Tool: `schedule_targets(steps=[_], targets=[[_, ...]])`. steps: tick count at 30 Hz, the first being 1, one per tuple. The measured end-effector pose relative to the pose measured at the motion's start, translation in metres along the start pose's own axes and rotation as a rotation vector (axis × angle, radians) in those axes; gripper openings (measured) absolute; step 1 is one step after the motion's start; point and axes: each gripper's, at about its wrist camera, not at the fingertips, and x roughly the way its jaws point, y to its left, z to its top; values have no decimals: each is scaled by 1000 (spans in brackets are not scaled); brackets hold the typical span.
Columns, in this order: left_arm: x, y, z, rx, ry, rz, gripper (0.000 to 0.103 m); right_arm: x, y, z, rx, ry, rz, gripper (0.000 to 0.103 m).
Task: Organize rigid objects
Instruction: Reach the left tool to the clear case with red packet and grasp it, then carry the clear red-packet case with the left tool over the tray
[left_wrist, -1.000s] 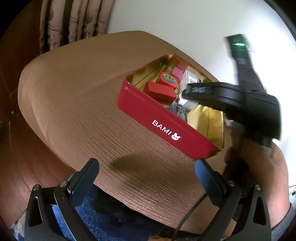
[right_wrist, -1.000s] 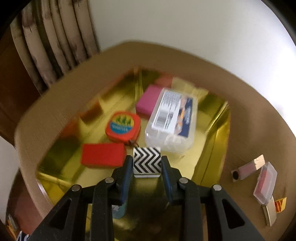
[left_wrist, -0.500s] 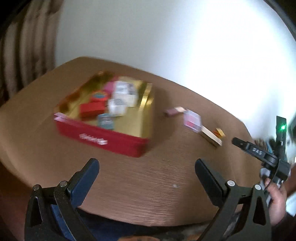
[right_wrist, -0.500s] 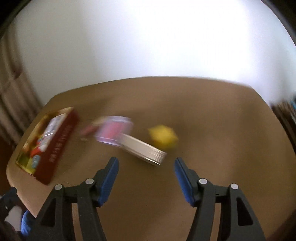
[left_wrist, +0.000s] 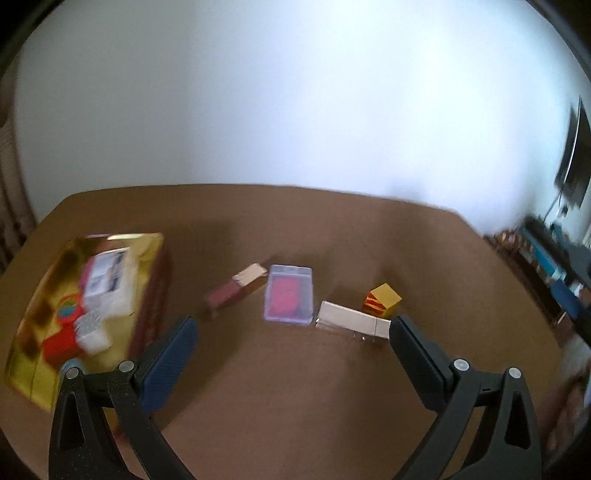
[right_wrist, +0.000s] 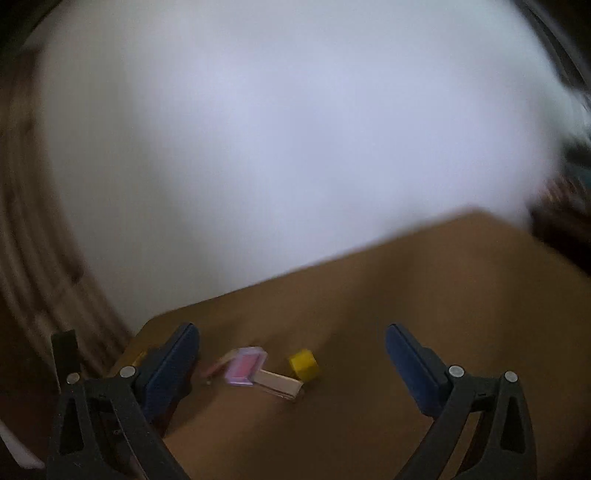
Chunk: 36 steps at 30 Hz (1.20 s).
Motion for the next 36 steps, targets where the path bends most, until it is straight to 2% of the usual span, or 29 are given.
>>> schedule_targets(steps=[1, 3, 5, 7, 10, 12, 13, 14, 16, 18, 20, 21, 27, 31, 36], targets=[[9, -4, 2, 19, 16, 4, 102, 2, -1, -6, -31, -6, -40, 103], [31, -9, 8, 45, 49, 27, 102, 2, 6, -12, -157, -19, -63, 103], [49, -7, 12, 20, 82, 26, 102, 9, 16, -15, -252, 28, -58, 103], [68, -6, 14, 16, 128, 49, 102, 13, 11, -19, -207, 77, 15, 103], [90, -2, 18, 15, 165, 79, 101, 17, 11, -22, -181, 132, -5, 103], [101, 1, 19, 6, 194, 81, 93, 21, 15, -22, -229, 157, -44, 103], [107, 1, 19, 10, 215, 93, 78, 23, 17, -22, -249, 164, -59, 103], [113, 1, 18, 15, 238, 106, 70, 23, 16, -21, -250, 166, -67, 103], [117, 3, 19, -4, 240, 88, 70, 24, 12, -20, -222, 184, -61, 103], [124, 1, 21, -2, 260, 90, 64, 25, 6, -18, -189, 214, -45, 103], [133, -3, 19, 15, 303, 82, 50, 26, 3, -18, -169, 238, -31, 103], [138, -4, 18, 17, 325, 78, 50, 25, 3, -18, -162, 237, -27, 103], [129, -9, 28, 9, 293, 90, 49, 28, 11, -19, -200, 314, -20, 103], [99, -20, 44, 43, 223, 101, 49, 23, 30, -22, -326, 293, -44, 103], [53, -20, 63, 58, 160, 112, 49, 21, 43, -25, -356, 319, -27, 103]])
